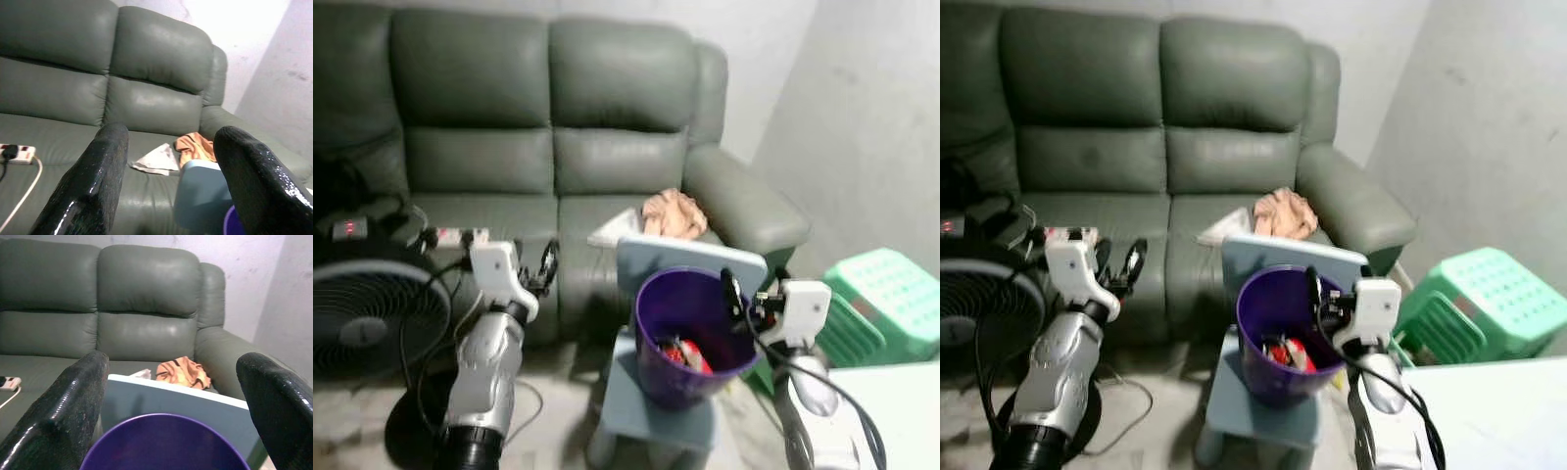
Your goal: Picking trash to rubbish bin
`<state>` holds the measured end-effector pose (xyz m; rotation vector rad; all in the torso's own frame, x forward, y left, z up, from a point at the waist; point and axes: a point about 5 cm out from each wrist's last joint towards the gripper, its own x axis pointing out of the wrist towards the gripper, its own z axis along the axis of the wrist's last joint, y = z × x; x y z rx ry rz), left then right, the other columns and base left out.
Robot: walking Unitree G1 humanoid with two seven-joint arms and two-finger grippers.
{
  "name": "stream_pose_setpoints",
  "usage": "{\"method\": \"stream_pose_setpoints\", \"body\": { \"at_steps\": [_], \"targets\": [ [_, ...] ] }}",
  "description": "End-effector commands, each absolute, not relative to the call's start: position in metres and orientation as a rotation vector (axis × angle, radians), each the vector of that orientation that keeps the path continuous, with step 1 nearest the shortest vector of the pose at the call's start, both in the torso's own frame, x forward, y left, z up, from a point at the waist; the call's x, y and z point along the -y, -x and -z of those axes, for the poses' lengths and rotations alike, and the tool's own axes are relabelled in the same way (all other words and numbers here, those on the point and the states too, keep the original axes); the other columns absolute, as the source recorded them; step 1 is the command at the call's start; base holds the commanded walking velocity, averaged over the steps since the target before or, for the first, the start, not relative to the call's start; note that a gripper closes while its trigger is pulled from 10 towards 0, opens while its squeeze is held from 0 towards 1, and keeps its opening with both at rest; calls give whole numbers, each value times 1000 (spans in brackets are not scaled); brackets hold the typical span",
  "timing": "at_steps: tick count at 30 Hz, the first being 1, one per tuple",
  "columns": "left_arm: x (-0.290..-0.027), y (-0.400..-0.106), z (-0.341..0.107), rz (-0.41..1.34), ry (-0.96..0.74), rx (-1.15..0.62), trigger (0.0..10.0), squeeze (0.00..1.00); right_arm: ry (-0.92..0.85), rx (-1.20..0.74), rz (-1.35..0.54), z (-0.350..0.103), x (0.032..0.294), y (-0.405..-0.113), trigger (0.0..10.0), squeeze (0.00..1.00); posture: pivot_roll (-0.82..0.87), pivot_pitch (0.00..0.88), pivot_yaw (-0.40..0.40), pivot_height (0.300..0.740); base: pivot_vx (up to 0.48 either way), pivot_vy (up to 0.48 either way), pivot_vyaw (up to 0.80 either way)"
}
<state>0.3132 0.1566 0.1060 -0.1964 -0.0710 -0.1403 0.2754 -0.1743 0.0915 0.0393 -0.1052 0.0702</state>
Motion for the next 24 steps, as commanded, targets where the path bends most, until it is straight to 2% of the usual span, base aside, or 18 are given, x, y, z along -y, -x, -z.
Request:
{"method": "stream_pose_setpoints", "body": {
  "at_steps": [1, 8, 15, 22, 24],
  "targets": [
    [-153, -314, -108, 147, 191, 73, 10000, 0, -36, 117, -67, -96, 177, -277, 10000, 0, -19, 0, -86, 740, 0, 0, 0],
    [-153, -314, -109, 147, 194, 77, 10000, 0, -40, 101, -65, -95, 178, -277, 10000, 0, -19, 0, -88, 740, 0, 0, 0],
    [-153, -316, -109, 148, 194, 77, 10000, 0, -39, 97, -70, -95, 177, -279, 10000, 0, -18, 0, -87, 740, 0, 0, -741],
    [-152, -317, -110, 152, 191, 77, 10000, 0, -41, 86, -77, -94, 174, -280, 10000, 0, -18, 0, -86, 740, 0, 0, 0],
    [-152, -317, -110, 152, 190, 78, 10000, 0, -38, 87, -78, -94, 174, -280, 10000, 0, -17, 0, -86, 740, 0, 0, -800]
  ]
}}
